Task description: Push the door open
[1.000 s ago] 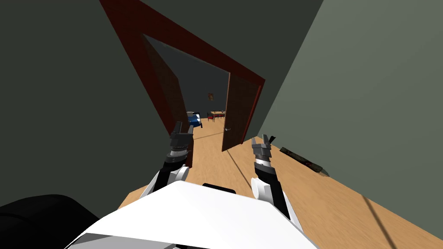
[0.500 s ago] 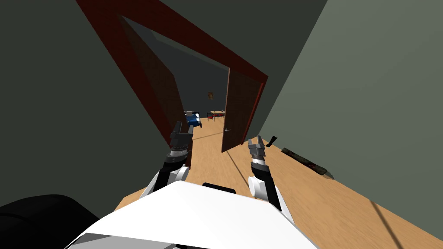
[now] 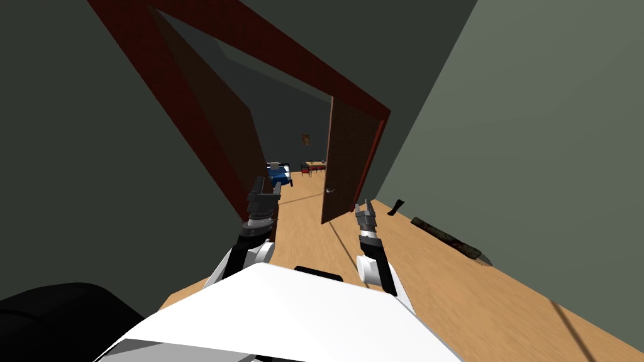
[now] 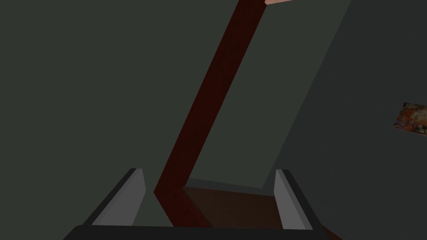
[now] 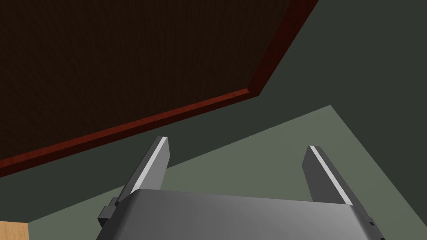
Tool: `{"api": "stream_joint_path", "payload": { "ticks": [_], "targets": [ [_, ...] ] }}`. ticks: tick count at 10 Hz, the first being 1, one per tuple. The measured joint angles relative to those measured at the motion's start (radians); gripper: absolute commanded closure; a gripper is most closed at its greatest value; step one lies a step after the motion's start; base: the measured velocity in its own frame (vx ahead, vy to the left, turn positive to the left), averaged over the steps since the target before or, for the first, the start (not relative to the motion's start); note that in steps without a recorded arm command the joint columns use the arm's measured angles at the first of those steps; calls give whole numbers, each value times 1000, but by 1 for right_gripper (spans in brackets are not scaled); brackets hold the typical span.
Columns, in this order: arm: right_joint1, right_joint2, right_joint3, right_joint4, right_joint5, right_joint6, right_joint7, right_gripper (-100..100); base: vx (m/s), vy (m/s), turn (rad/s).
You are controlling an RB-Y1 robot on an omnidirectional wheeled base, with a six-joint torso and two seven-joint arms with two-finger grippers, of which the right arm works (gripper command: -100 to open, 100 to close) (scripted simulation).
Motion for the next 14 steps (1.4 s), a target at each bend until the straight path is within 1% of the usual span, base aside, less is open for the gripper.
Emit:
{"api": "stream_joint_path", "payload": {
  "ticks": [1, 4, 6, 8, 9, 10, 11, 13, 14],
  "targets": [
    [-4, -2, 10, 24, 3, -8, -1, -100, 97, -43, 6],
    [-43, -17, 25, 108, 8, -27, -10, -100, 91, -27, 6],
    [-50, -15, 40, 151, 14, -45, -7, -100, 62, -25, 3],
    [-80, -20, 52, 223, 18, -67, -10, -100, 98, -29, 7],
    [-100, -25, 56, 257, 19, -70, -14, -100, 96, -38, 8],
    [-109, -23, 68, 288, 24, -78, -13, -100, 105, -34, 6],
    [-119, -26, 77, 319, 27, -88, -14, -100, 103, -40, 4],
    [-149, -30, 92, 386, 32, -108, -18, -100, 74, -33, 6],
    [-154, -29, 97, 406, 34, -113, -17, -100, 63, -22, 0]
  ]
}}
